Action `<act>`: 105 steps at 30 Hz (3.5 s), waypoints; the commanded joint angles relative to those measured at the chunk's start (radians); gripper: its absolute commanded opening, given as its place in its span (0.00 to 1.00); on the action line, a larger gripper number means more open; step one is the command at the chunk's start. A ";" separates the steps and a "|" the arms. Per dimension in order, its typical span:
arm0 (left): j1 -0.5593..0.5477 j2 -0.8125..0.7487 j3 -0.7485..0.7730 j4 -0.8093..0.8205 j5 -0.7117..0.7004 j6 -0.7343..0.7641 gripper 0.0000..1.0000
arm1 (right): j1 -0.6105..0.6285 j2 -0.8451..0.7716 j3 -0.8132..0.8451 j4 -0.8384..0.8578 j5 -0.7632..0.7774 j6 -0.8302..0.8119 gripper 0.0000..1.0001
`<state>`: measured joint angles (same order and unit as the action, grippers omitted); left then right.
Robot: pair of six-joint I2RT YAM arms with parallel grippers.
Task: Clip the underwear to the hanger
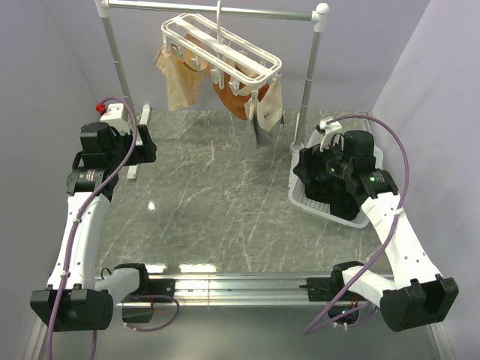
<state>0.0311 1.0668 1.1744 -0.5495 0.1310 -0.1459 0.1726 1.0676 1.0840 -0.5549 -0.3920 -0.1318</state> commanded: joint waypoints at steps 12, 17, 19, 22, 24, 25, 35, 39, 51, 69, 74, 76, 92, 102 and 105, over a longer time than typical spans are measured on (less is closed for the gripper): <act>0.001 -0.008 -0.012 0.008 0.131 0.135 0.99 | -0.042 0.141 0.160 -0.370 0.108 -0.279 1.00; 0.003 0.031 0.016 -0.029 0.166 0.135 0.99 | -0.079 0.161 0.146 -0.415 0.150 -0.362 1.00; 0.001 0.042 0.016 -0.036 0.189 0.135 0.99 | -0.105 0.175 0.151 -0.436 0.160 -0.380 1.00; 0.001 0.047 0.002 -0.035 0.228 0.135 0.99 | -0.155 0.221 0.148 -0.425 0.203 -0.391 0.99; 0.001 0.044 -0.012 -0.029 0.251 0.135 0.99 | -0.168 0.262 0.140 -0.395 0.240 -0.393 0.99; 0.001 0.044 -0.013 -0.027 0.257 0.134 0.99 | -0.209 0.297 0.140 -0.387 0.252 -0.394 0.99; 0.001 0.058 -0.028 -0.056 0.366 0.189 0.99 | -0.234 0.475 0.148 -0.261 0.309 -0.447 0.99; 0.001 0.065 -0.032 -0.070 0.387 0.197 0.99 | -0.236 0.577 0.157 -0.215 0.321 -0.445 0.99; 0.001 0.068 -0.036 -0.089 0.404 0.204 0.99 | -0.234 0.756 0.117 -0.080 0.384 -0.445 0.93; 0.001 0.053 -0.019 -0.115 0.365 0.206 0.99 | -0.272 0.678 0.175 -0.275 0.290 -0.489 0.00; 0.001 0.058 -0.016 -0.098 0.288 0.161 0.99 | -0.285 0.494 0.316 -0.417 0.131 -0.447 0.00; 0.001 0.042 -0.009 -0.089 0.254 0.154 0.99 | -0.282 0.444 0.364 -0.439 0.044 -0.402 0.00; 0.084 0.024 0.042 -0.090 0.229 0.094 0.99 | -0.062 0.281 0.622 -0.406 -0.315 -0.025 0.00; 0.174 0.056 0.051 -0.070 0.306 0.028 0.98 | 0.178 0.229 0.418 -0.114 -0.288 0.262 0.00; 0.174 0.035 0.031 -0.044 0.302 0.019 0.98 | 0.295 0.200 0.288 0.056 -0.152 0.365 0.00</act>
<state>0.2024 1.1351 1.2007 -0.6487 0.4000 -0.0917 0.3756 1.3079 1.4380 -0.7155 -0.6518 0.0910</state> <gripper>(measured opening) 0.986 0.047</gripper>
